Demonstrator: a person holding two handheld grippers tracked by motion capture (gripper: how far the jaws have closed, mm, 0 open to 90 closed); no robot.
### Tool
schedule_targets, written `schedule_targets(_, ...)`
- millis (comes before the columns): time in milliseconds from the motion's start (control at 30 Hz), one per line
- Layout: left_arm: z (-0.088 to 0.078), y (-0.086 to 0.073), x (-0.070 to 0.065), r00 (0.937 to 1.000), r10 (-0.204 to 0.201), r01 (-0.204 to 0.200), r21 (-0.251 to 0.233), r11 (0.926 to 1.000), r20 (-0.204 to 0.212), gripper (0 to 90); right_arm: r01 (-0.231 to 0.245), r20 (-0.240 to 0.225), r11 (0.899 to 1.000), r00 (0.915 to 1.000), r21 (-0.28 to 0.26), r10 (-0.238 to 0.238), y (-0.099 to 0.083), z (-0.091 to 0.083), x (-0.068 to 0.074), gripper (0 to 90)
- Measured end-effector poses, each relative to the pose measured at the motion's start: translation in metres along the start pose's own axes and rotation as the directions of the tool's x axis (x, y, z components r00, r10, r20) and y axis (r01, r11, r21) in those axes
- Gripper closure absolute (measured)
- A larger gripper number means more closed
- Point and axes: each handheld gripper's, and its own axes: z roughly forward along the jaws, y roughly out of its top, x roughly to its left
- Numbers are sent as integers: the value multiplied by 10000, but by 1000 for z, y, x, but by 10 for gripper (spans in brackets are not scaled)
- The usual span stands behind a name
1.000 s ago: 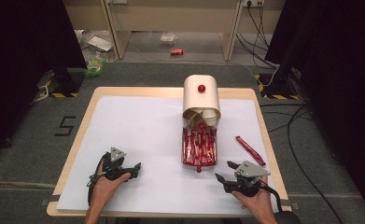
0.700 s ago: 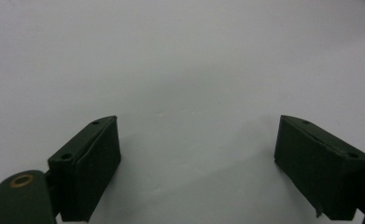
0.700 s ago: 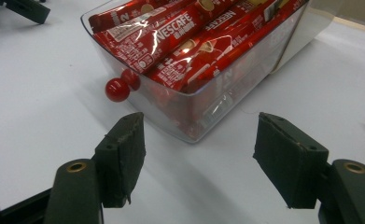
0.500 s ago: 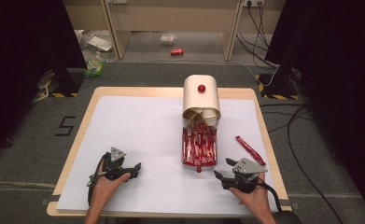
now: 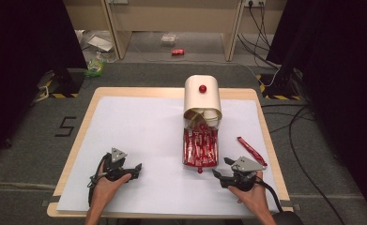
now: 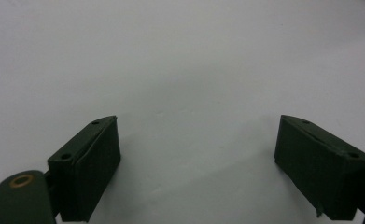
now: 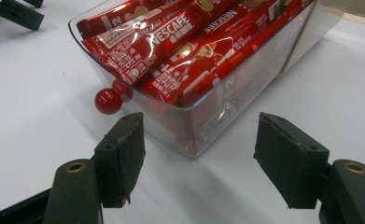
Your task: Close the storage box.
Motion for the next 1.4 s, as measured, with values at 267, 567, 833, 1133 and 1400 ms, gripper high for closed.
schedule_targets(267,0,0,0,10000,3,-3,-7,10000,-8,135,-43,-46,10000,10000,-50,43,1,5,0,339)
schedule_targets(567,0,0,0,10000,4,-4,-1,10000,-11,134,-275,-163,9996,9995,0,275,3,8,-2,314)
schedule_targets(833,0,0,0,10000,9,-9,-3,10000,-12,134,-399,-260,9992,9989,59,401,4,11,-3,309)
schedule_targets(1133,0,0,0,10000,11,-11,11,10000,-16,133,571,309,9961,9978,669,-592,13,18,1,240)
schedule_targets(1400,0,0,0,10000,7,-7,-4,10000,-5,135,839,485,9888,9947,1233,-905,20,39,11,189)
